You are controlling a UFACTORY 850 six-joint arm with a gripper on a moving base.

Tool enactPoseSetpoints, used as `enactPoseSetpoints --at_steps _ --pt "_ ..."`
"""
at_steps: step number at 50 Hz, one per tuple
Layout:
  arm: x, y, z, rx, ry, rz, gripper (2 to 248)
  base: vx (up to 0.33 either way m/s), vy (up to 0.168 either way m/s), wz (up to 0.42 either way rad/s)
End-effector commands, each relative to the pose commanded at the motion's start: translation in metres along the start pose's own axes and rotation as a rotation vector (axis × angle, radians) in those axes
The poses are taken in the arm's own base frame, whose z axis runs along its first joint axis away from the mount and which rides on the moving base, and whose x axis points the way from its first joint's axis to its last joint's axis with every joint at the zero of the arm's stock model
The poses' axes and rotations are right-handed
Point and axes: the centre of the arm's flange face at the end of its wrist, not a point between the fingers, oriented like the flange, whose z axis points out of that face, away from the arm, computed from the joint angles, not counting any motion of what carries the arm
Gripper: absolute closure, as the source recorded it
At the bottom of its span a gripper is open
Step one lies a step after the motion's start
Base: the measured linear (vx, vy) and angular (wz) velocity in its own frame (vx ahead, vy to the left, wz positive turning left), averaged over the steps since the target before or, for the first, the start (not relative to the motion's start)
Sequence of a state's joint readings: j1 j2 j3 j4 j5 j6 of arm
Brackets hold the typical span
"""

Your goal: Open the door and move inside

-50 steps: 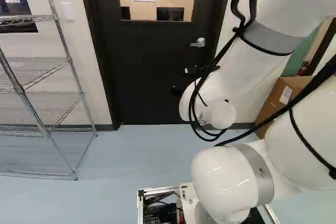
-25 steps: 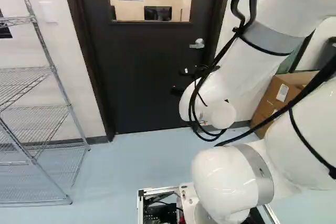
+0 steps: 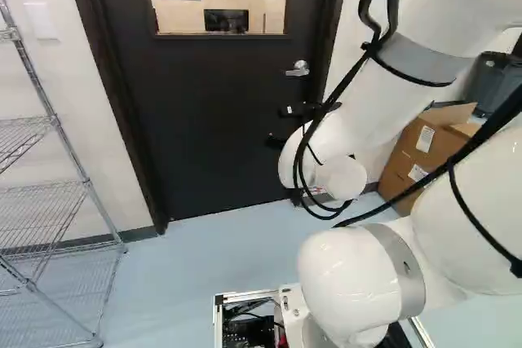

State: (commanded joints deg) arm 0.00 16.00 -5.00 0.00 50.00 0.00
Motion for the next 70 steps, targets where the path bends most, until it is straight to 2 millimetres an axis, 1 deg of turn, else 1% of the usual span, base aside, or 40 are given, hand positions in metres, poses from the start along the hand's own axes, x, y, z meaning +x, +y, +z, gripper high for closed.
enactPoseSetpoints --at_steps 20,70 --pt "0.0000 0.0000 0.0000 0.000 0.000 0.000 3 0.054 -0.005 -0.114" --pt "0.0000 0.0000 0.0000 0.000 0.000 0.000 3 0.079 -0.001 -0.015"
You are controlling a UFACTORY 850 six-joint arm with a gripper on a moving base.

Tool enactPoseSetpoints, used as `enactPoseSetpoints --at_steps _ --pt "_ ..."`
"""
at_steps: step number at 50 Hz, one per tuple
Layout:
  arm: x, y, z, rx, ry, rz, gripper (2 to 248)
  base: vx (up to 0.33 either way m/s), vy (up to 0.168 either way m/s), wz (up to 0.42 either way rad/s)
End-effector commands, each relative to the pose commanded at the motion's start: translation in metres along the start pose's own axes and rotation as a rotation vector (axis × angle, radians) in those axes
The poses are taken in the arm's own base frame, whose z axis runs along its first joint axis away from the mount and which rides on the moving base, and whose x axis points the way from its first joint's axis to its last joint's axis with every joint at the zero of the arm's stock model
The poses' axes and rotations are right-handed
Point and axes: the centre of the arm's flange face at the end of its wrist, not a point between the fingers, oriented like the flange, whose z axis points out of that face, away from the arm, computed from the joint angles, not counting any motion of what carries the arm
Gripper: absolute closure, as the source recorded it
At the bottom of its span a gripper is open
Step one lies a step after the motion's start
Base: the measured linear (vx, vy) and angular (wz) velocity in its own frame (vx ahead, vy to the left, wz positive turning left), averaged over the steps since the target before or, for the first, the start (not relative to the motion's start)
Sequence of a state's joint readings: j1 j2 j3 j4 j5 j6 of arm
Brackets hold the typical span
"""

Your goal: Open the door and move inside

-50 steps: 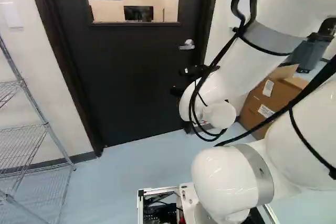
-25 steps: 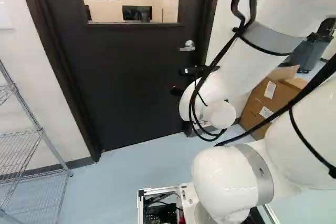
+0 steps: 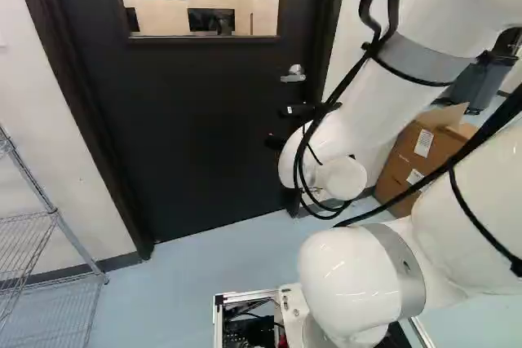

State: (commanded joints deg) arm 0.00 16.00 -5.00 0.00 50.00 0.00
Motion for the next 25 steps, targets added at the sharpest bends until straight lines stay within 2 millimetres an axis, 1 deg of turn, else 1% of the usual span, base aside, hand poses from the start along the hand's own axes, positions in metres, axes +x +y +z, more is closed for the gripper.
enactPoseSetpoints --at_steps 10,25 --pt "0.0000 0.0000 0.0000 0.000 0.000 0.000 3 0.057 -0.001 -0.009" --pt "0.0016 0.0000 0.0011 0.000 0.002 0.000 3 -0.011 0.001 0.002"
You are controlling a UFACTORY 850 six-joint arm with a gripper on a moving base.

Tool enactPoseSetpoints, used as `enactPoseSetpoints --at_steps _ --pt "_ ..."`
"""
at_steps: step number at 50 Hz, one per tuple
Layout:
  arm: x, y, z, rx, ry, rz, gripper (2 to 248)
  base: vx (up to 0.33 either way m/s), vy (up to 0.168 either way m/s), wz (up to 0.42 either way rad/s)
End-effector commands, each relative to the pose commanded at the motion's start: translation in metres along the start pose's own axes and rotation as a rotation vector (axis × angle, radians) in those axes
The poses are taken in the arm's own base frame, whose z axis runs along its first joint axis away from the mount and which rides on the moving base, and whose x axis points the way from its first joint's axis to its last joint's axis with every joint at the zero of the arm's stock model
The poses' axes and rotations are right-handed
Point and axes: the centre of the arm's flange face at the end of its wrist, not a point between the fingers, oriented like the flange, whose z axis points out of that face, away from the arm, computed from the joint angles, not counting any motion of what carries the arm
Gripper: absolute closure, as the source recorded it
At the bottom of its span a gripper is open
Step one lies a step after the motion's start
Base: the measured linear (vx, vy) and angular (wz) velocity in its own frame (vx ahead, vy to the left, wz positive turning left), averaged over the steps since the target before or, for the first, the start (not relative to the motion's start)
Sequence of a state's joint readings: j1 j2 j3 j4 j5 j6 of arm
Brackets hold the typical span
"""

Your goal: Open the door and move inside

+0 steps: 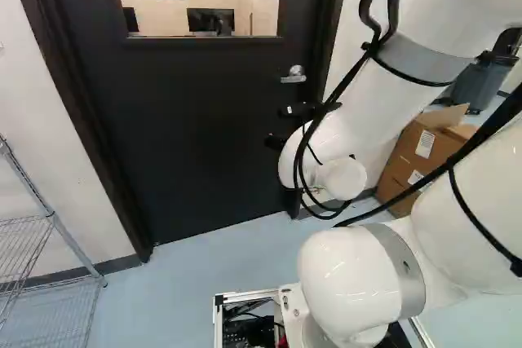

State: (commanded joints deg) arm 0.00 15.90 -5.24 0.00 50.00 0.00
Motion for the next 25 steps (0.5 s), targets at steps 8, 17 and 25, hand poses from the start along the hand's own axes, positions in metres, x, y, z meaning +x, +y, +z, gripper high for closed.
enactPoseSetpoints --at_steps 8,17,25 --pt "0.008 0.000 0.004 0.000 0.016 0.000 3 0.000 0.000 0.000" --pt "0.020 0.000 0.011 0.000 0.038 0.000 3 0.000 0.000 0.000" --pt "0.032 0.000 0.018 0.000 0.057 0.000 3 0.000 0.000 0.000"
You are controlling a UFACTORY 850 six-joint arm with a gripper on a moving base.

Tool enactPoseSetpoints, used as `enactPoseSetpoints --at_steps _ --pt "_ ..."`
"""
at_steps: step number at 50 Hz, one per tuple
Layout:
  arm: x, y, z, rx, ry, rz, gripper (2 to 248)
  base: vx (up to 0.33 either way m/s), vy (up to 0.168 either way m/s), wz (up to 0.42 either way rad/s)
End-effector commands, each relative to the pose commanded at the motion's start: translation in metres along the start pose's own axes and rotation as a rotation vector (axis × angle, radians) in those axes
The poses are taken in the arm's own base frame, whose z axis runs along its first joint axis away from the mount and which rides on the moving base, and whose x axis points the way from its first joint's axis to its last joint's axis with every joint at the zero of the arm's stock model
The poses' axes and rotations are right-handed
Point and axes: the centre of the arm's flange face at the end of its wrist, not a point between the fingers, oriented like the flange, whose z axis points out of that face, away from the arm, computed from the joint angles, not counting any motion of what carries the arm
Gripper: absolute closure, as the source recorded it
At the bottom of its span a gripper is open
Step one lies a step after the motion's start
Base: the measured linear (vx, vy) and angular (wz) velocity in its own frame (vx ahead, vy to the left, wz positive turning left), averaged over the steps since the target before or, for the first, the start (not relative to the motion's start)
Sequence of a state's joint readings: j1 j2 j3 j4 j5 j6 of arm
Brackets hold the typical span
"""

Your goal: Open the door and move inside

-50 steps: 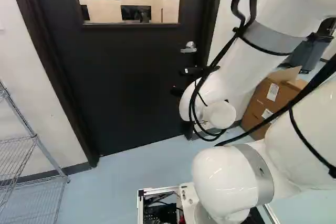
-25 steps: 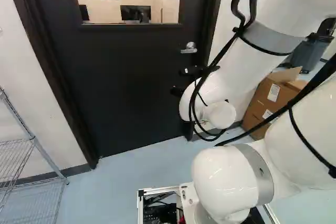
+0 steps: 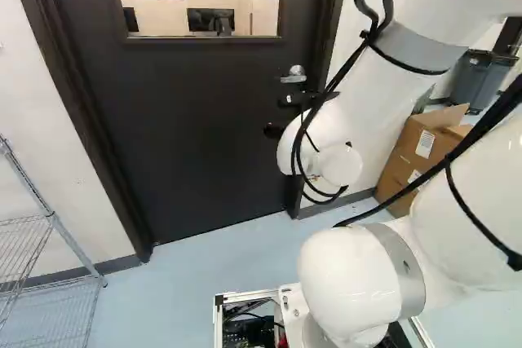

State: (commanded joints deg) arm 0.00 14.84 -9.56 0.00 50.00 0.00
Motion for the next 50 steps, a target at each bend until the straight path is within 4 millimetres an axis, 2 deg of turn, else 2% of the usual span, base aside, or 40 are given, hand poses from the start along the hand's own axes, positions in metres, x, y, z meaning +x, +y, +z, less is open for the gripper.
enactPoseSetpoints --at_steps 50 --pt "0.069 -0.005 0.046 0.014 0.114 -0.003 3 0.000 0.000 0.000"
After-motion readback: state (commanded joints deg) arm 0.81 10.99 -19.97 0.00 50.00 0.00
